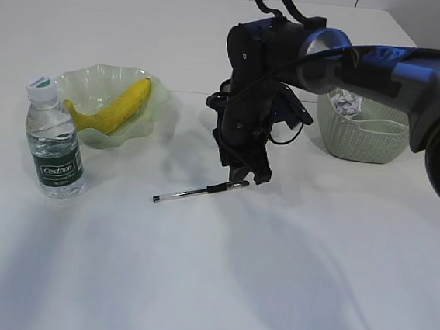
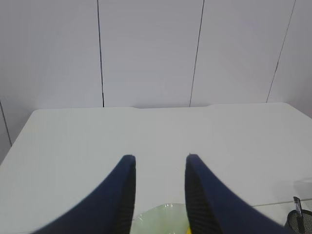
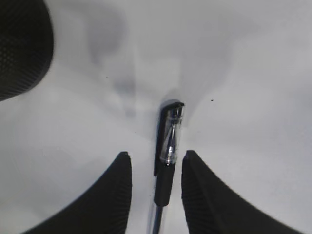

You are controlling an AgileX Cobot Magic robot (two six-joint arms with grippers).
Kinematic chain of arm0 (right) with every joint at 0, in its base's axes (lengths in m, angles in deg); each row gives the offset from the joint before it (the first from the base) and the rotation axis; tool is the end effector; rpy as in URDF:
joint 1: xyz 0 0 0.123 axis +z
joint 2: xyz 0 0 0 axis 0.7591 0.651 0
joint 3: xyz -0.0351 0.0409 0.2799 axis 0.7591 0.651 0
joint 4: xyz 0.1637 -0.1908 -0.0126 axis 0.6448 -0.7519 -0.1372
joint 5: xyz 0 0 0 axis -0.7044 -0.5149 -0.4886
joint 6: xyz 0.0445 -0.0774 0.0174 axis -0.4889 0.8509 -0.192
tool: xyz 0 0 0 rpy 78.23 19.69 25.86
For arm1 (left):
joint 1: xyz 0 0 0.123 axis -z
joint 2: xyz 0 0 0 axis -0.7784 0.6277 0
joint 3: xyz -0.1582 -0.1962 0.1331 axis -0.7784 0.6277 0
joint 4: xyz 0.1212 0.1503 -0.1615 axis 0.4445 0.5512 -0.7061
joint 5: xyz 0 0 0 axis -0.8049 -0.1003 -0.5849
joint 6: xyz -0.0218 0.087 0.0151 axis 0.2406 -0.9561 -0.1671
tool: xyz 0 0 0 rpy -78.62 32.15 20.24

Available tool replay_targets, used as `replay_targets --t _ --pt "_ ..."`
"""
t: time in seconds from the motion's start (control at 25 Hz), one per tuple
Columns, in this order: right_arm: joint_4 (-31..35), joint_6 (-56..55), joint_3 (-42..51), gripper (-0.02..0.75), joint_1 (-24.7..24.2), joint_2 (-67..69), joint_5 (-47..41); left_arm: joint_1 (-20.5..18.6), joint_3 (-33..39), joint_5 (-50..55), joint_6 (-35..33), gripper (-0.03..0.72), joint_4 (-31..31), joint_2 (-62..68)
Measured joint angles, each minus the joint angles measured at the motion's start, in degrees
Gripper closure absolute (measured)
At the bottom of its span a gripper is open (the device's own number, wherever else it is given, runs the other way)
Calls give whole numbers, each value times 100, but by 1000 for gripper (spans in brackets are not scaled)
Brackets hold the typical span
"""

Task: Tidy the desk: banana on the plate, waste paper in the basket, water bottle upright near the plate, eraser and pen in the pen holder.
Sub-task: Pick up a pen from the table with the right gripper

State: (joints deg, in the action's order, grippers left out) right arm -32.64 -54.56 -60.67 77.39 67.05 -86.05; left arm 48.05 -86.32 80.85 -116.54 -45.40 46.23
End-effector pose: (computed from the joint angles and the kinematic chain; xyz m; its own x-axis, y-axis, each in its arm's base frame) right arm 0.4463 0.2324 0.1523 -0.4102 0.9113 -0.0361 0.8902 0.4086 0.2013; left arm 0.2637 0.0009 0.3929 -0.0643 -0.1005 -0.9929 0.0846 0.9908 -0.1058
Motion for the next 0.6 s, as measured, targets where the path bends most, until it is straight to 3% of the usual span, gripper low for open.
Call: replay_targets --t 0.6 --pt "221 0 0 479 0 220 49 0 0 -10 0 449 0 0"
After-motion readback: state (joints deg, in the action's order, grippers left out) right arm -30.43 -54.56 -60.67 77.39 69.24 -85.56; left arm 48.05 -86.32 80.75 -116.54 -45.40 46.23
